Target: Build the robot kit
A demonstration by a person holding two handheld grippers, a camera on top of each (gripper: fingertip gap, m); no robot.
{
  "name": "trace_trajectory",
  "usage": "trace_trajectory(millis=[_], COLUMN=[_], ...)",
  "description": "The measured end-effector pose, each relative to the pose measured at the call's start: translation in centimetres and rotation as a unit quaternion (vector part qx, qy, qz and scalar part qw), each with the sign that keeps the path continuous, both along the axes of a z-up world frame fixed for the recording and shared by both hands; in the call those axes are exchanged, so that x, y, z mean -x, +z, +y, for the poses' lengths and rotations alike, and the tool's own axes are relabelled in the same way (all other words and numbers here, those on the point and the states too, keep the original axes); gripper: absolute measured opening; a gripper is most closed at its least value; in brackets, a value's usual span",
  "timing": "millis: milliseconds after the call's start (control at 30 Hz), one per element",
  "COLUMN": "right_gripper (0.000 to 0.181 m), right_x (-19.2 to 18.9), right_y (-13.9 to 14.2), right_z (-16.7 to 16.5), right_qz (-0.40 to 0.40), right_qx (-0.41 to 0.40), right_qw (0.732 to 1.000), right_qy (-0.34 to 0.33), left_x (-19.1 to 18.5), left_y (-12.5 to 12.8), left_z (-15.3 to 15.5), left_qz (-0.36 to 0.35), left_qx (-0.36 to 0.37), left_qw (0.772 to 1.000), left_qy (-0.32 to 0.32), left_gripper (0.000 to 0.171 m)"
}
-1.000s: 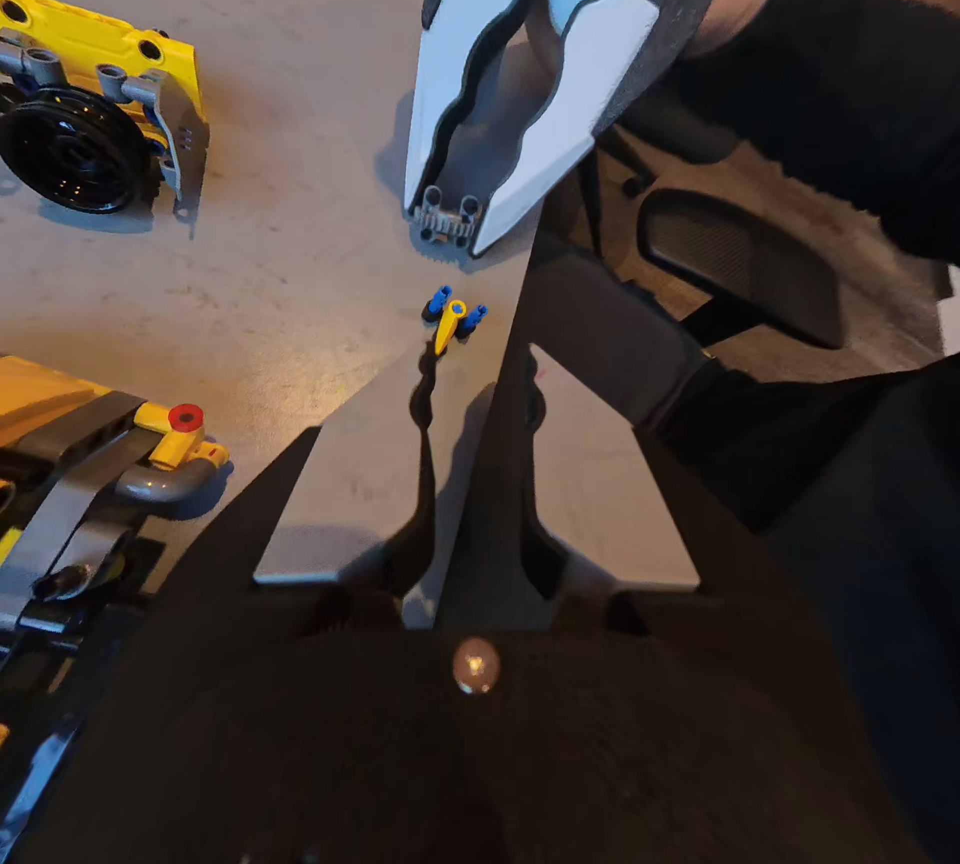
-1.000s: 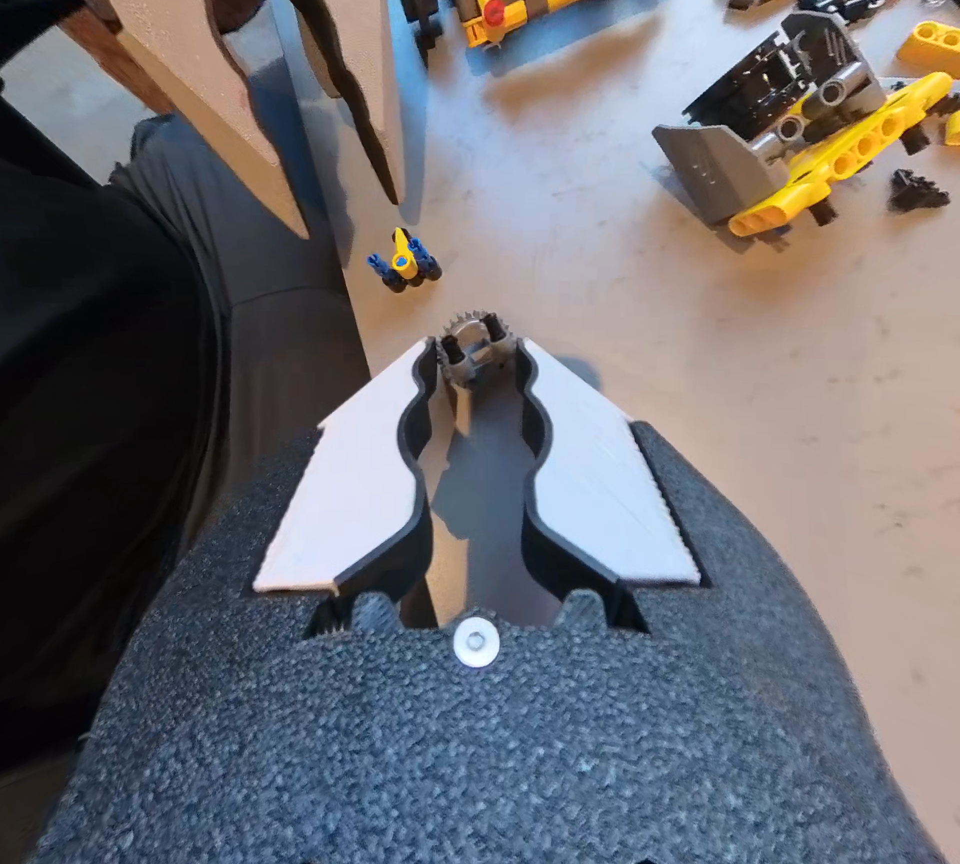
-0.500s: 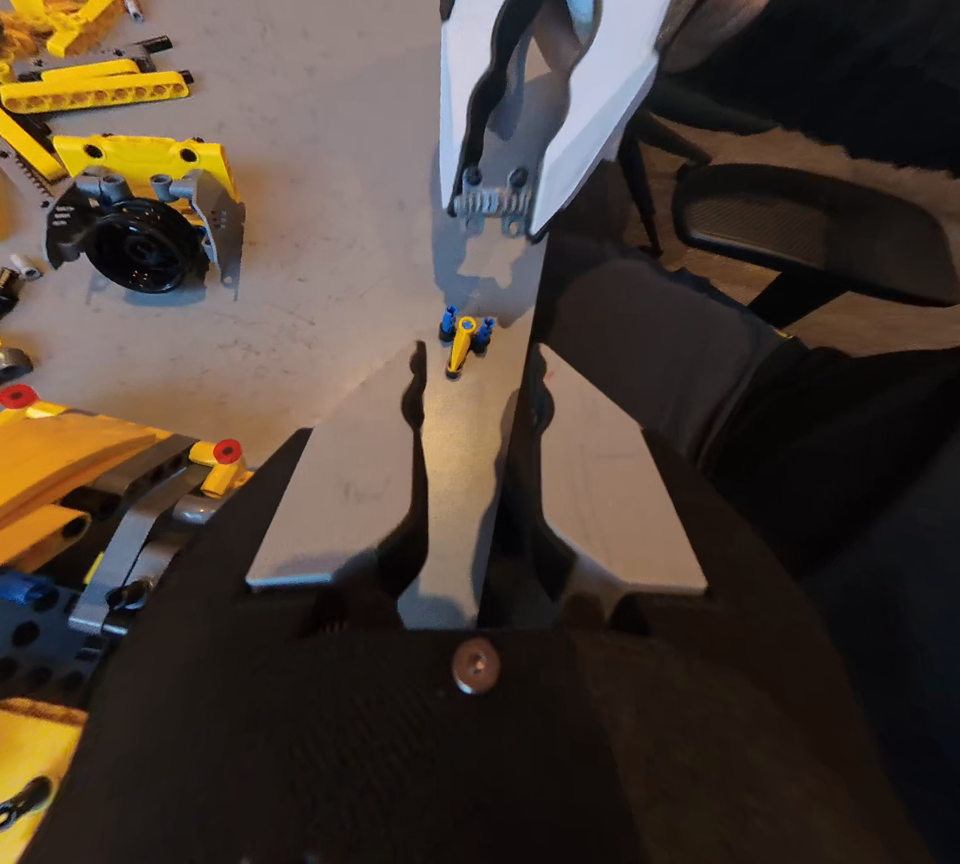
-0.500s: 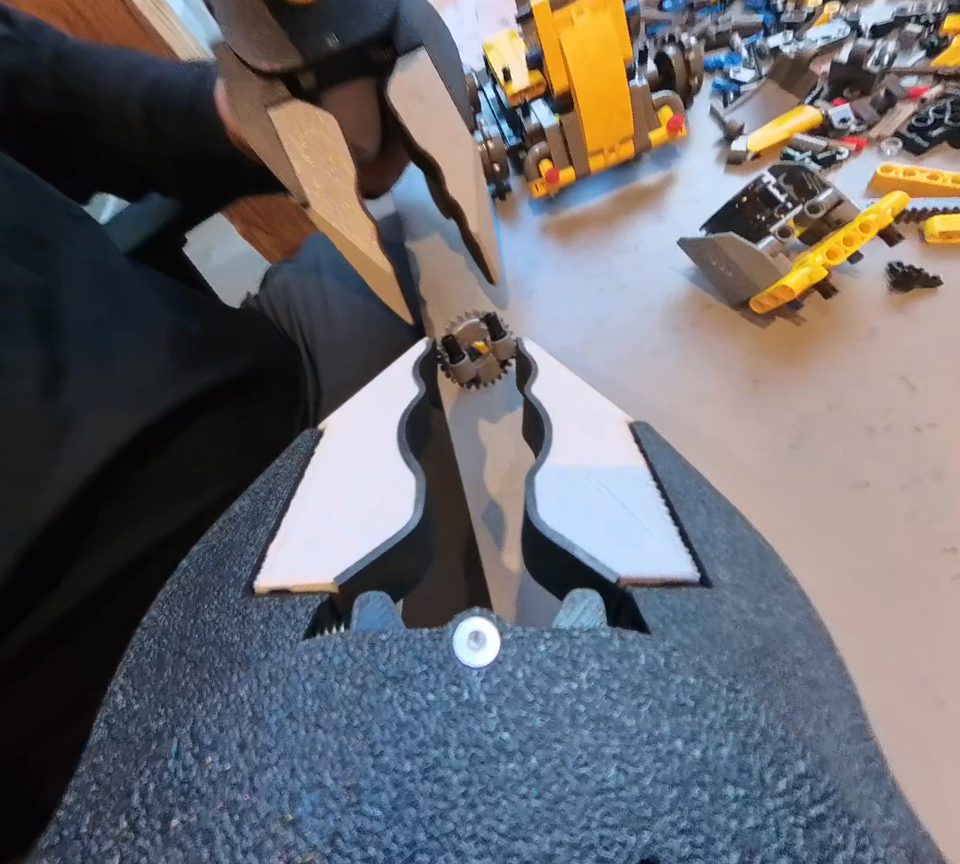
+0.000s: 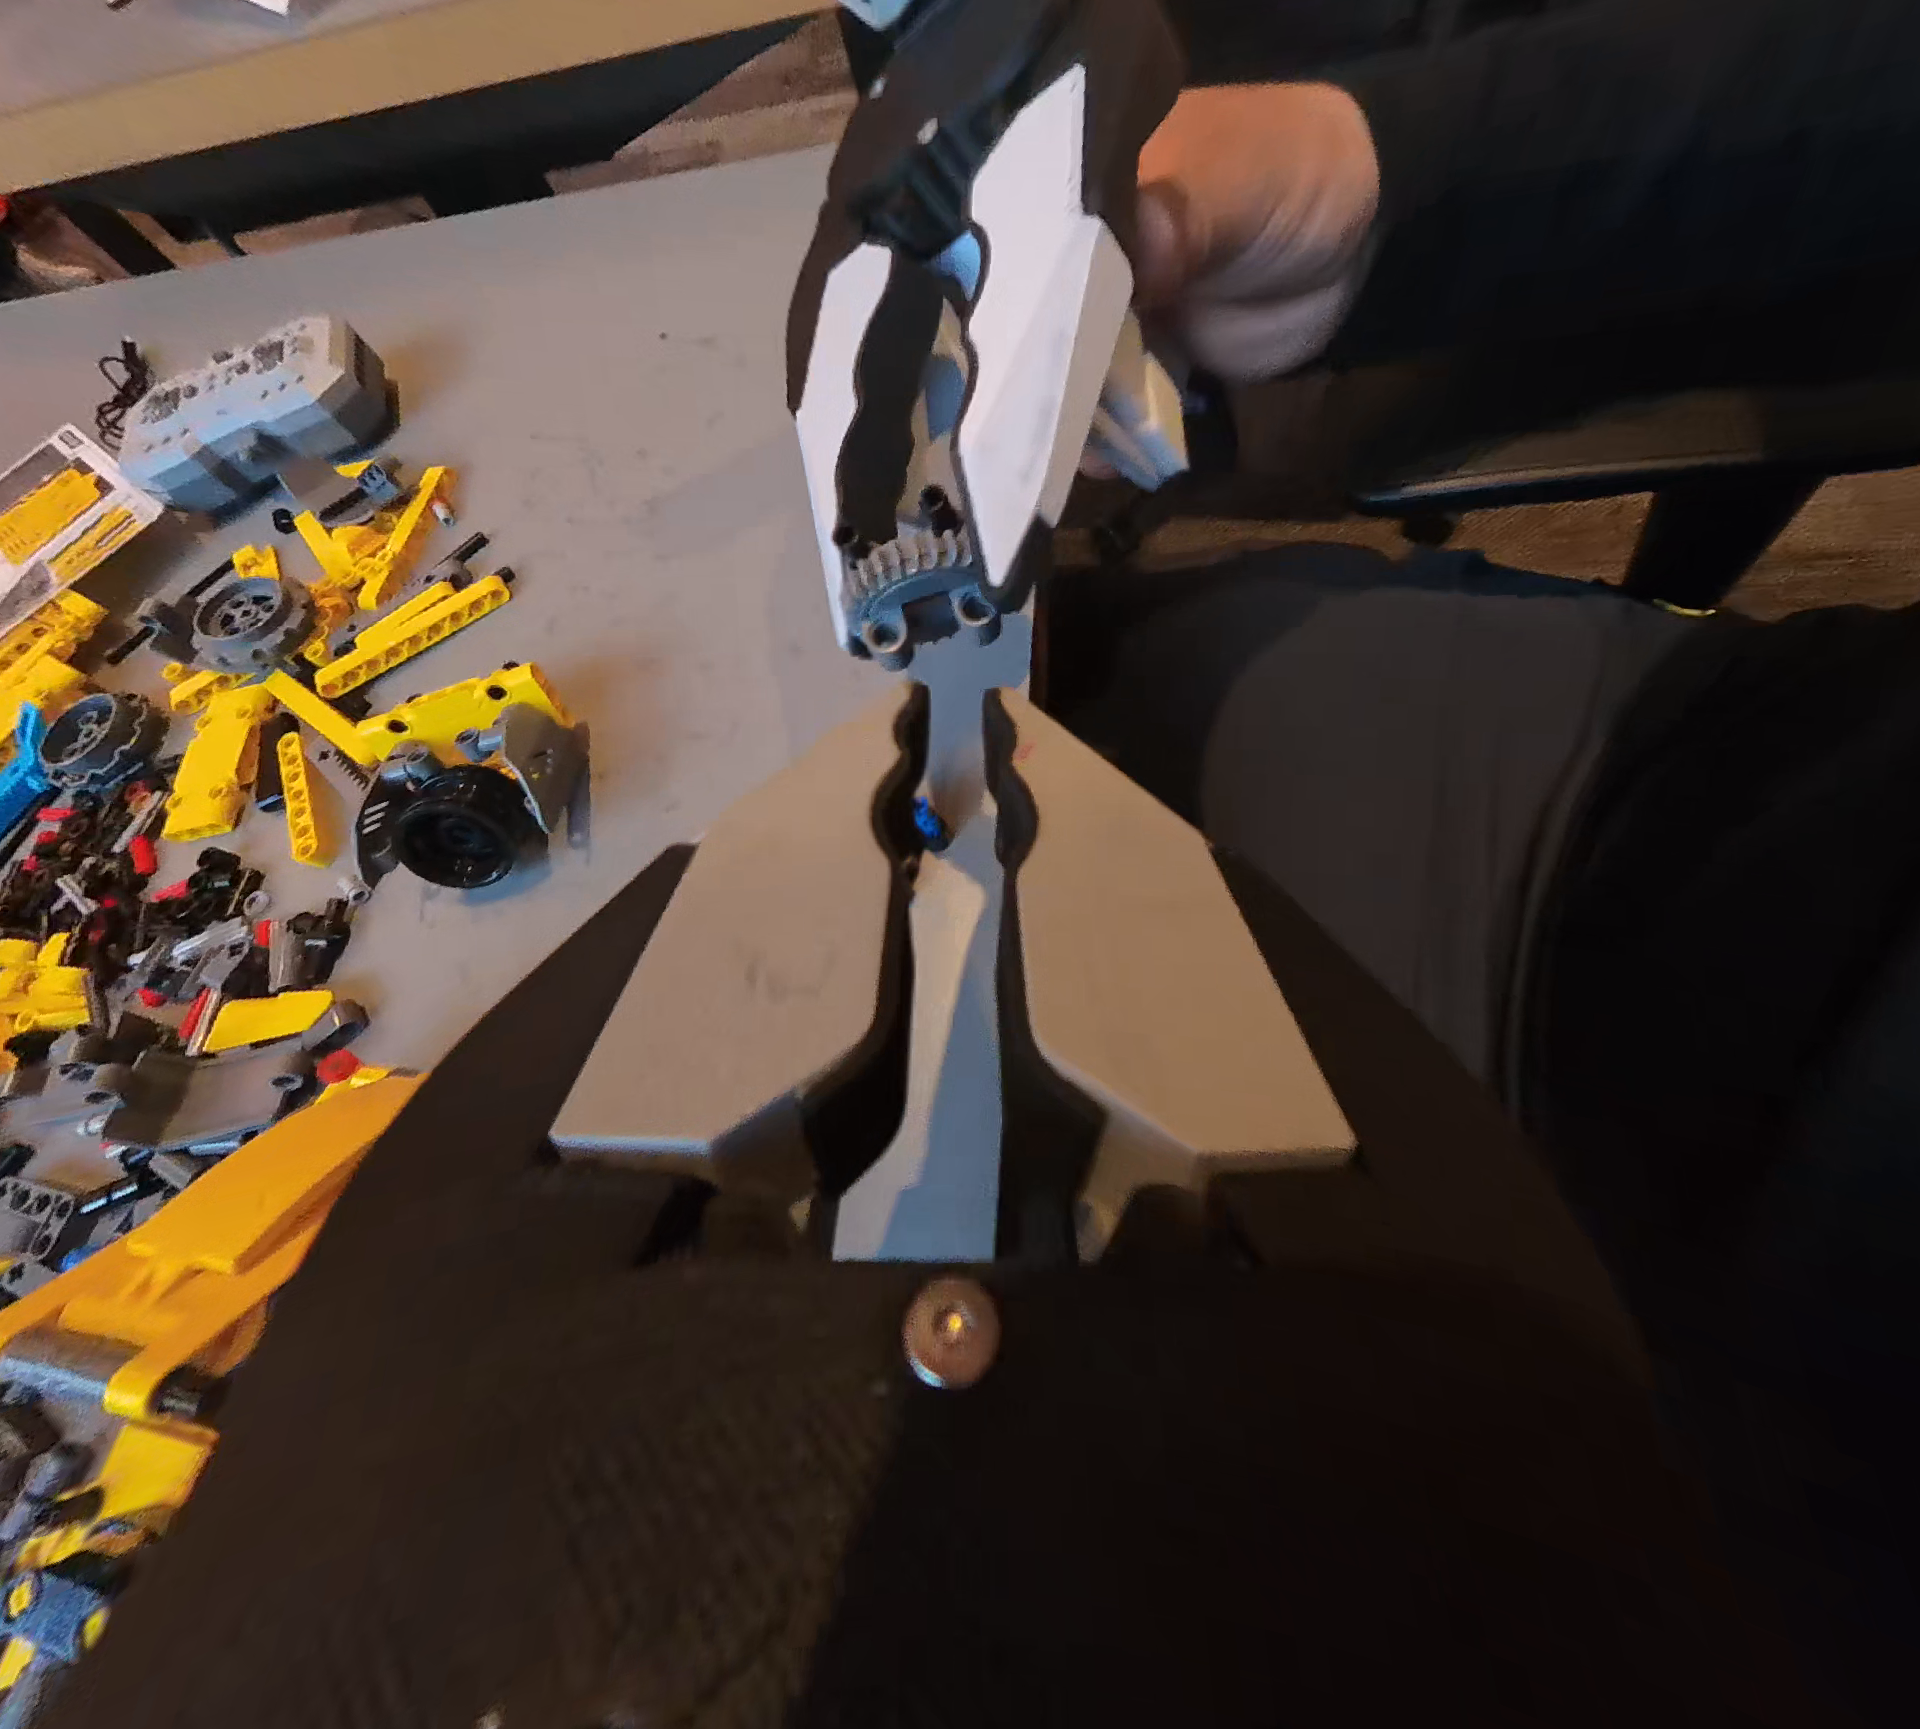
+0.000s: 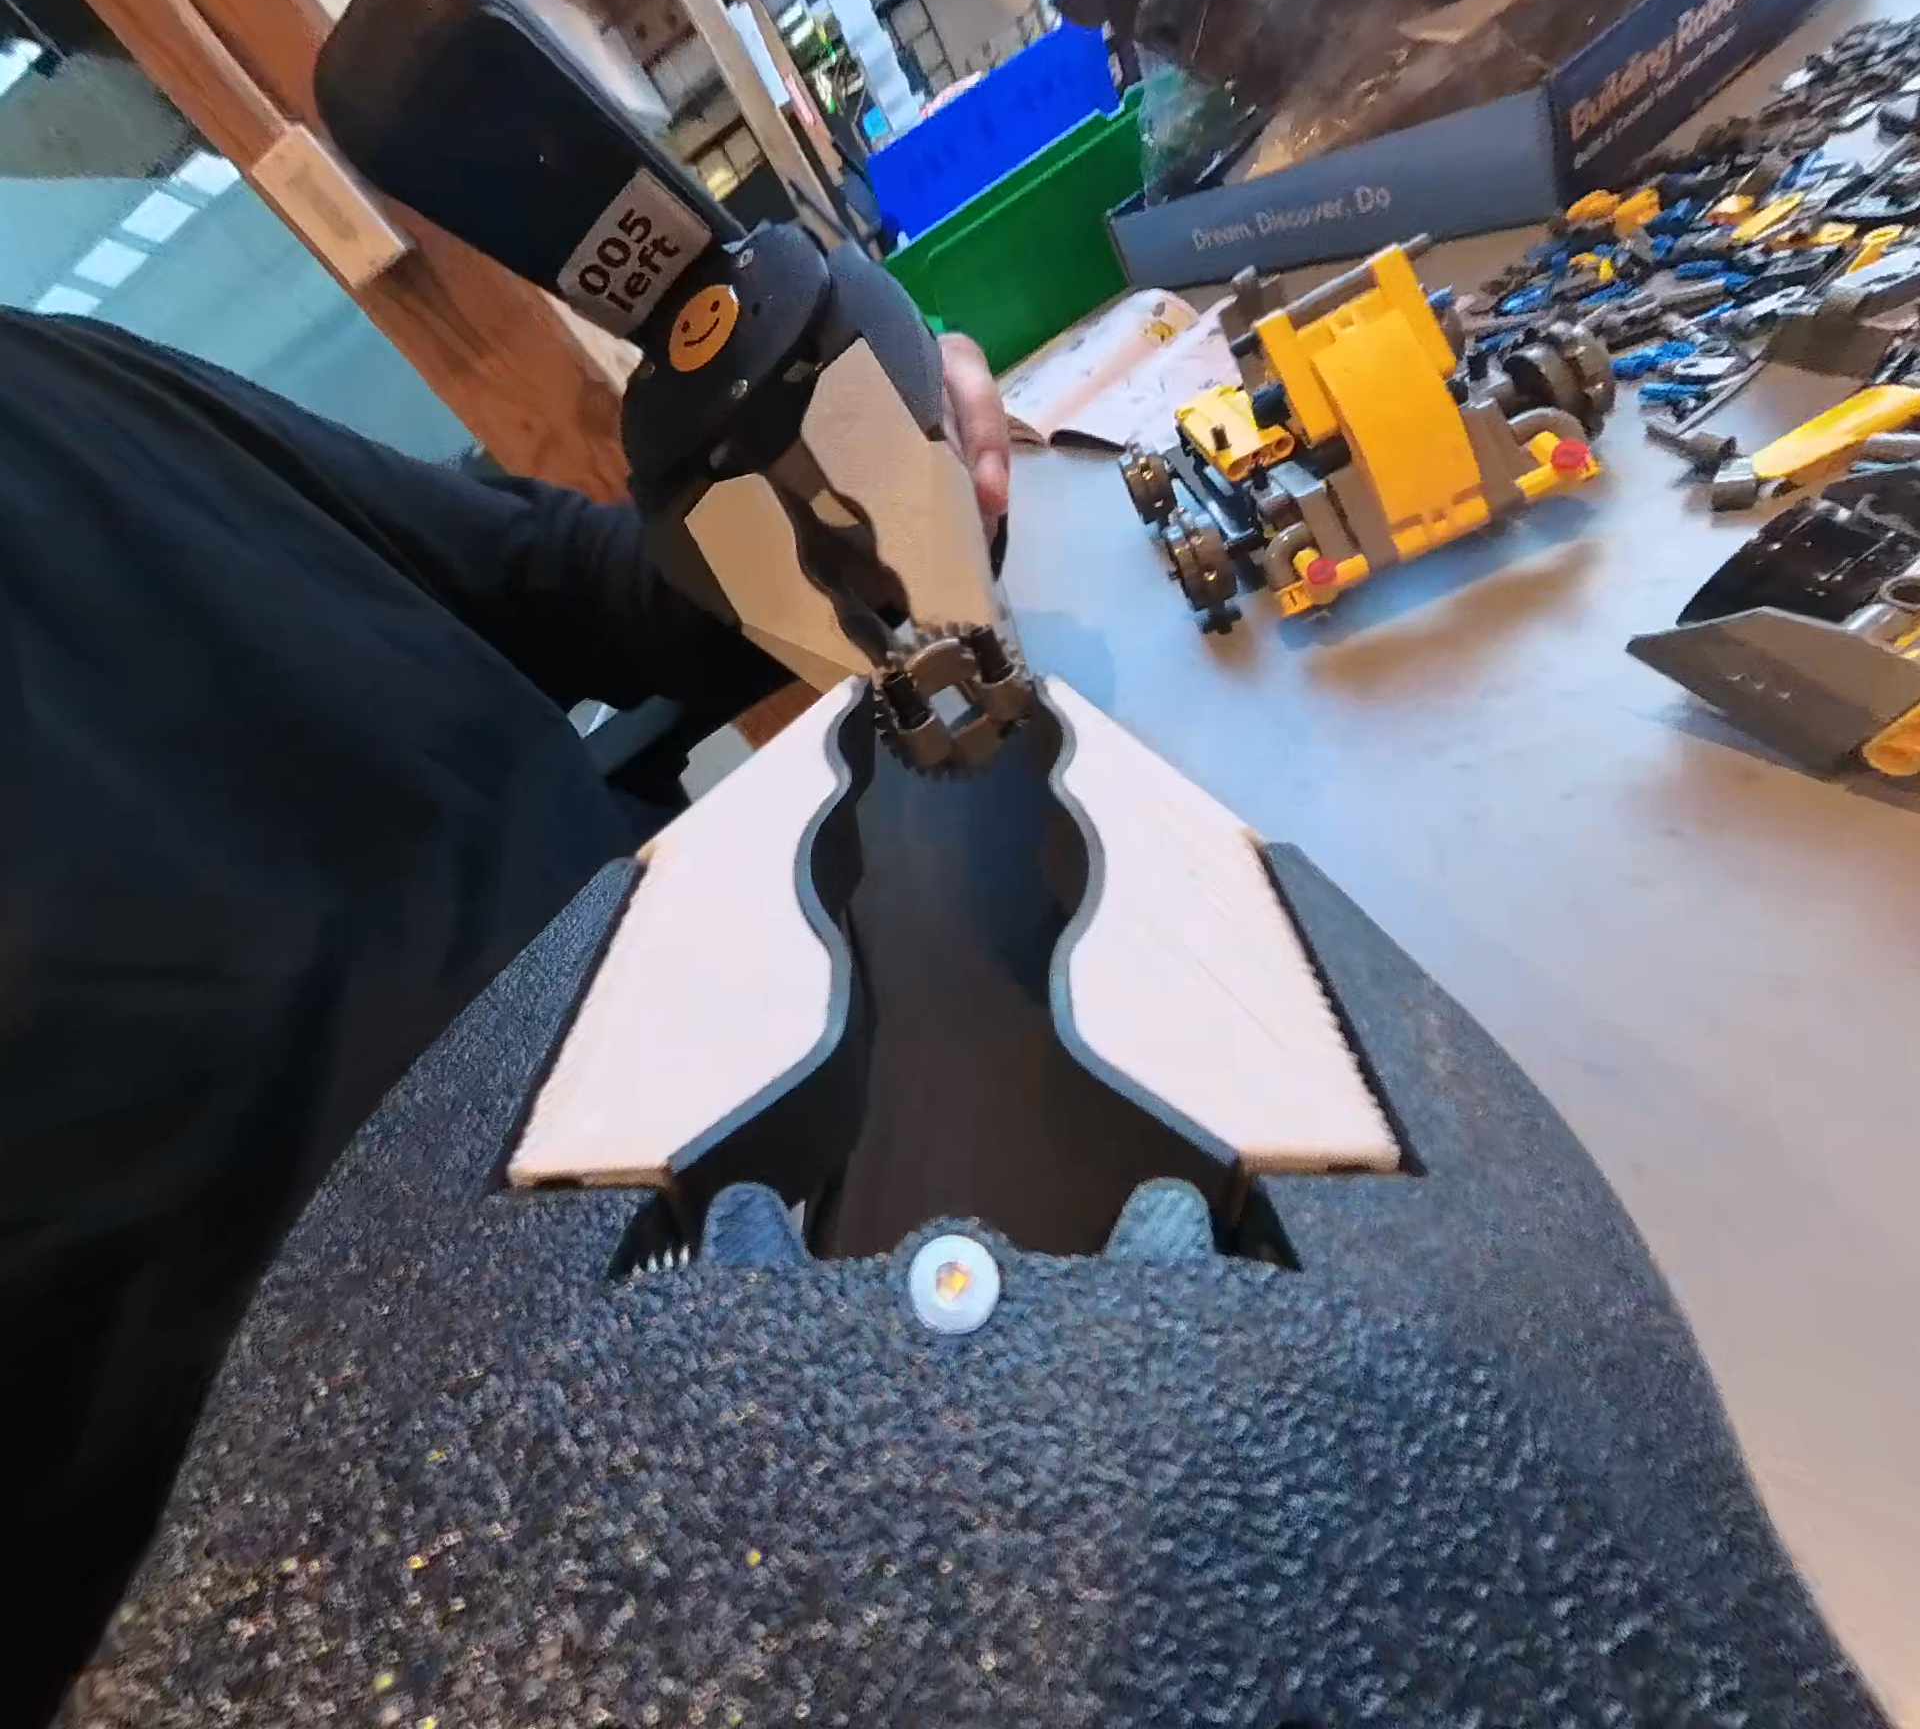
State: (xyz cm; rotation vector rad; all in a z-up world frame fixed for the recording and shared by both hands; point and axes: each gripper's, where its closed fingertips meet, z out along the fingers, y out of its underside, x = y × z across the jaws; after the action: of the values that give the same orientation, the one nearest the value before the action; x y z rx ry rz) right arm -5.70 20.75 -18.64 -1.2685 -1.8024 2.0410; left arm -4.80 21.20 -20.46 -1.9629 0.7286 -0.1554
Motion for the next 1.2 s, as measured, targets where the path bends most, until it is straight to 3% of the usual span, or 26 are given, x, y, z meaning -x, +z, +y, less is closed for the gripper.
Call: trace_trajectory(millis=[267, 467, 733, 1000, 1200], right_gripper=[0.029, 0.029, 0.029, 0.029, 0.027], right_x=[-0.1, -0.2, -0.1, -0.2, -1.0], right_y=[0.5, -0.2, -0.4, -0.7, 0.4], right_z=[-0.3, -1.2, -1.3, -0.8, -0.5], right_qz=[0.043, 0.036, 0.035, 0.078, 0.079], right_qx=[0.016, 0.019, 0.029, -0.093, -0.067], right_qw=[0.998, 0.999, 0.999, 0.991, 0.994], right_qy=[-0.031, -0.022, -0.021, -0.055, -0.035], left_x=[1.0, 0.3, 0.3, 0.6, 0.7], left_y=[0.8, 1.7, 1.1, 0.9, 0.8], left_z=[0.1, 0.0, -0.2, -0.2, -0.3], left_qz=[-0.048, -0.082, -0.091, -0.074, -0.017], left_qx=[0.0, -0.001, 0.009, 0.011, -0.008], left_qw=[0.999, 0.997, 0.996, 0.997, 1.0], left_qy=[0.024, 0.008, 0.008, 0.011, 0.004], left_gripper=[0.019, 0.013, 0.009, 0.008, 0.008])
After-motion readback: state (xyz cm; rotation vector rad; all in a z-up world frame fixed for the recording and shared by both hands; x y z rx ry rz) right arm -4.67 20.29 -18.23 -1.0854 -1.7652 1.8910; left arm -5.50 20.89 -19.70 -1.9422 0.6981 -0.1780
